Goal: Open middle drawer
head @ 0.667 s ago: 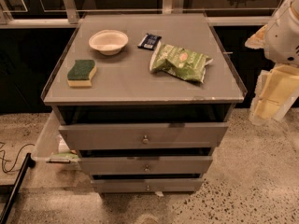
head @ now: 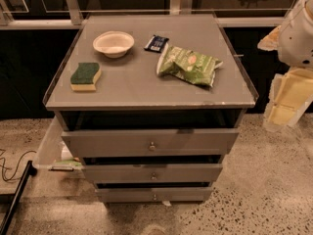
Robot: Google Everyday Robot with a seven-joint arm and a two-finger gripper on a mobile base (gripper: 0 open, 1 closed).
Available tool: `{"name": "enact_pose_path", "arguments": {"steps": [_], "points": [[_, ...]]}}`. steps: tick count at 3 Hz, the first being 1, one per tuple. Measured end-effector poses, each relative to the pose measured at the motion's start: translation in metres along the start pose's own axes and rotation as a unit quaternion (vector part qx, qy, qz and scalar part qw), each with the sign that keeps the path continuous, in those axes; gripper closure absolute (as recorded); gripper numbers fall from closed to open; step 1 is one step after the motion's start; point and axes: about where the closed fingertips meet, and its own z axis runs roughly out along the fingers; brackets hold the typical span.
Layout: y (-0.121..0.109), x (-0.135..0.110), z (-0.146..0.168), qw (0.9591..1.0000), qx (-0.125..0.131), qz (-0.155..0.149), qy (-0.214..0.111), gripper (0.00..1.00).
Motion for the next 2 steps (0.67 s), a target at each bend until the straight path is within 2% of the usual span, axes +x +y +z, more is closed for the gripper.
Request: {"name": "enact_pose_path", "arguments": {"steps": [1,2], "points": [[0.0,0.0,0.0,1.0,0.0,0.0,0.0,0.0],[0.014,0.009,0.029,0.9997,-0.006,-0.02,-0.015,0.0]]}}
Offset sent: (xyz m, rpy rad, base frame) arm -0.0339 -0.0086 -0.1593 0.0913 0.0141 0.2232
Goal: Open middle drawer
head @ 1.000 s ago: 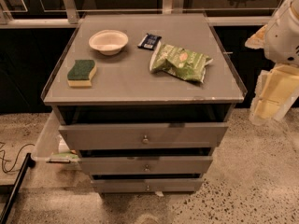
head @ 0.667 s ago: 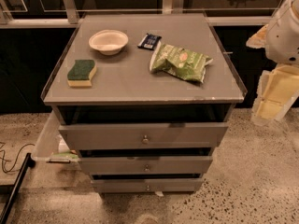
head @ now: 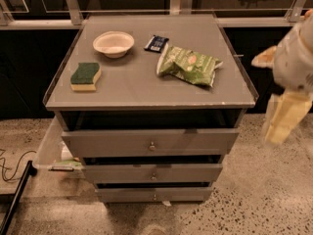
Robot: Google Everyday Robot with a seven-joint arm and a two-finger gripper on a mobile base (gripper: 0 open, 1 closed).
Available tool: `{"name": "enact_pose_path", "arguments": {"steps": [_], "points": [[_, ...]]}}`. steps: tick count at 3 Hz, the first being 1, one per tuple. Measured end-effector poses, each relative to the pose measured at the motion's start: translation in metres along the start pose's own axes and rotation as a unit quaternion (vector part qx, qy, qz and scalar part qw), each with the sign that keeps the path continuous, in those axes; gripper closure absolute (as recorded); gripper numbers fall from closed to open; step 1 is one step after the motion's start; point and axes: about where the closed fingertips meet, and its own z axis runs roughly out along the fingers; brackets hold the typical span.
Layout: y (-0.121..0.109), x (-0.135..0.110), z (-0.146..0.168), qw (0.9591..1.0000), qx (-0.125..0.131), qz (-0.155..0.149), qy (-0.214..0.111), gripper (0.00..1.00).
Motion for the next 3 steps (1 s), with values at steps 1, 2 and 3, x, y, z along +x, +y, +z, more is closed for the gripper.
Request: {"name": "enact_pose_path", "arguments": {"steps": [1,2,3], "points": [[0.03,0.015,0.055,0.9985,-0.01,-0.038,-0.038,0.0],[0.056,0.03,0.112,0.9963,-0.023,-0.057,-0.061,0.0],[0.056,0.03,0.112,0.9963,-0.024,-0.056,-0.06,0.0]]}}
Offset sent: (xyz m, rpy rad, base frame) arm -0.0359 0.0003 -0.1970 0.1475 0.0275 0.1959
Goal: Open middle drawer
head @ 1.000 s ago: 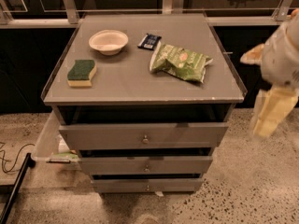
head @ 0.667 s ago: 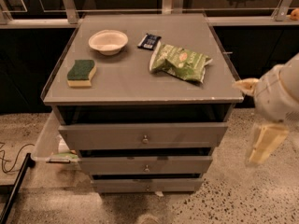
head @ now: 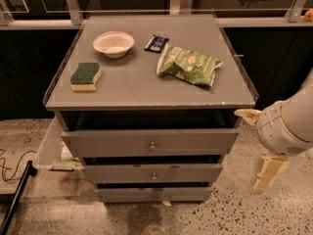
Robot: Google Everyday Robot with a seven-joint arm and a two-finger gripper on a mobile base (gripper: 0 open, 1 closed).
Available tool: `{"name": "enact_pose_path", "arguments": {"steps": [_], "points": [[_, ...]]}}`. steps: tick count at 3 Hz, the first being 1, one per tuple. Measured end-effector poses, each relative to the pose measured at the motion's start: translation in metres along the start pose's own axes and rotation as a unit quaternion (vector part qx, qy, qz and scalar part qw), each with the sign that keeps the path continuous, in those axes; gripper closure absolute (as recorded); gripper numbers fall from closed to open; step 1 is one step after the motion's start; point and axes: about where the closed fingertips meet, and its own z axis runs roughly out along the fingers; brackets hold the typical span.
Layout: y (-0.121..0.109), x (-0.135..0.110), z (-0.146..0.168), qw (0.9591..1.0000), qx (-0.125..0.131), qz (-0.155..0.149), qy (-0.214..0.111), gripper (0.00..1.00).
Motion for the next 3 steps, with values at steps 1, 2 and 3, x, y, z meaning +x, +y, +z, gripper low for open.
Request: {"name": "enact_pose_path", "arguments": {"steps": [1,2,3], "points": [[0.013,0.016,0.037,0.9996,-0.016,0.022,-0.011,0.0],[0.032,0.033,0.099,0.998,-0.032,0.043,-0.033,0.0],[0.036,0.04,0.147,0.9976,-0.017,0.038,-0.055,0.0]]}}
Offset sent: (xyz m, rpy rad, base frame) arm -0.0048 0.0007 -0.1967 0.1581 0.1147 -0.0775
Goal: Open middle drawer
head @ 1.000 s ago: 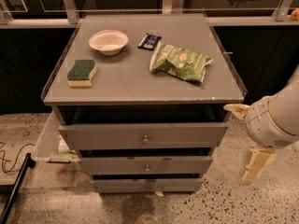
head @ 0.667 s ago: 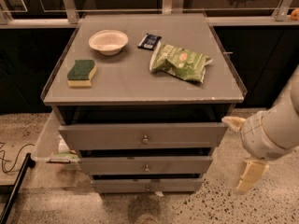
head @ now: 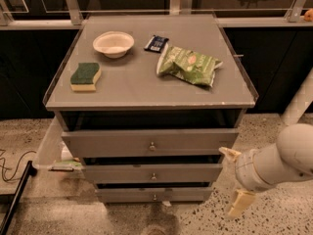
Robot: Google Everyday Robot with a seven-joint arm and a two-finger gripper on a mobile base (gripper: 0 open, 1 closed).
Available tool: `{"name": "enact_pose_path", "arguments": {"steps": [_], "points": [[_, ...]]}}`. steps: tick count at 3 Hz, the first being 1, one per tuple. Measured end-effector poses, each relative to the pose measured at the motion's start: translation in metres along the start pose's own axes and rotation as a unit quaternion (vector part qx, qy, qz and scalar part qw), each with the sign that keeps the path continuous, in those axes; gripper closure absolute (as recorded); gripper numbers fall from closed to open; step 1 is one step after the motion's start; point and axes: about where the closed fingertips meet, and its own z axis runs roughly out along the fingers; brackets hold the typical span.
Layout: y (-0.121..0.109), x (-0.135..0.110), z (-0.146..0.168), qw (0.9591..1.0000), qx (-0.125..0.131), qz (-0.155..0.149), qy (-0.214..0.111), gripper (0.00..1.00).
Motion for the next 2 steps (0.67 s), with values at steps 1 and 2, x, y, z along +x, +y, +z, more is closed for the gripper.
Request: {"name": "enact_pose_path", "arguments": {"steps": [1,2], "points": [[-0.0177,0.0033,0.048,0.9992,0.031,-0.013,-0.023,0.0],[-0.0178,0.0032,0.0482,0.9992,0.031,-0.012,-0.023,0.0]]}}
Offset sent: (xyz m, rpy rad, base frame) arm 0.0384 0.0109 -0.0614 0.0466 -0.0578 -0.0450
